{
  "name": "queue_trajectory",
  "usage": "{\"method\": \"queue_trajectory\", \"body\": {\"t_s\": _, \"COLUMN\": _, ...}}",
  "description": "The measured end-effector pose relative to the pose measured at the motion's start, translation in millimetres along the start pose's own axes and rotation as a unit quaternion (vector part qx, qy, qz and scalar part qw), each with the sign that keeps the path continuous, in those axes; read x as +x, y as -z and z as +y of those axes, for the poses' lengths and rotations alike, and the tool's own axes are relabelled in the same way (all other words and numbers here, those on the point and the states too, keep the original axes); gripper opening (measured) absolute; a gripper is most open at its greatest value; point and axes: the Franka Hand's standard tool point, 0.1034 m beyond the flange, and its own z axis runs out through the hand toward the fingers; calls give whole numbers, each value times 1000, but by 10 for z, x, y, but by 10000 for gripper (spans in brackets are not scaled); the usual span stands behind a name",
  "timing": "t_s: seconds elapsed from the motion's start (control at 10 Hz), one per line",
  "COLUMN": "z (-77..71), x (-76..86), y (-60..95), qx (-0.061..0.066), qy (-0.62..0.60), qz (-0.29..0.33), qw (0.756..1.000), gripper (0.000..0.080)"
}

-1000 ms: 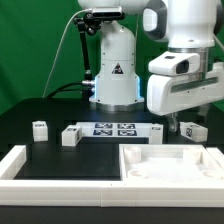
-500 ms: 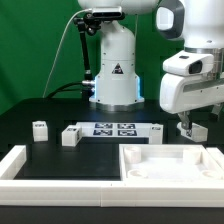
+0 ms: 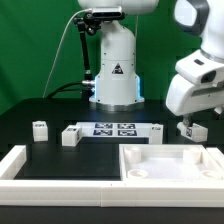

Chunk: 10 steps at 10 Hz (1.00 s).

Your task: Assemble one leg

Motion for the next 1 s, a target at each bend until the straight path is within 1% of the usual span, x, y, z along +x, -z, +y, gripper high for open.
{"method": "queue_trajectory", "body": {"t_s": 0.1, "z": -38, "x": -74, "y": -50, "qx": 3, "qy": 2, "qz": -48, "qw": 999, "gripper": 649}}
{"method": "queue_trajectory", "body": {"t_s": 0.2, "z": -65, "x": -88, "y": -99, "qx": 7, "qy": 5, "qz": -88, "qw": 996, "gripper": 649}}
{"method": "queue_trajectory", "body": {"t_s": 0.3, "z": -76, "x": -62, "y": -159, "qx": 9, "qy": 7, "qz": -100, "qw": 995, "gripper": 649}}
{"method": "queue_trajectory", "body": {"t_s": 0.4, "z": -80, "x": -149, "y": -239, "qx": 4, "qy": 11, "qz": -133, "qw": 991, "gripper": 649}}
{"method": "queue_trajectory", "body": {"t_s": 0.5, "z": -86, "x": -126, "y": -321, "qx": 6, "qy": 10, "qz": -124, "qw": 992, "gripper": 649}}
{"method": "queue_trajectory", "body": {"t_s": 0.7, "z": -110, "x": -190, "y": -427, "qx": 5, "qy": 2, "qz": -122, "qw": 993, "gripper": 649}}
{"method": "queue_trajectory", "body": {"t_s": 1.0, "z": -130, "x": -264, "y": -534, "qx": 6, "qy": -1, "qz": -121, "qw": 993, "gripper": 649}}
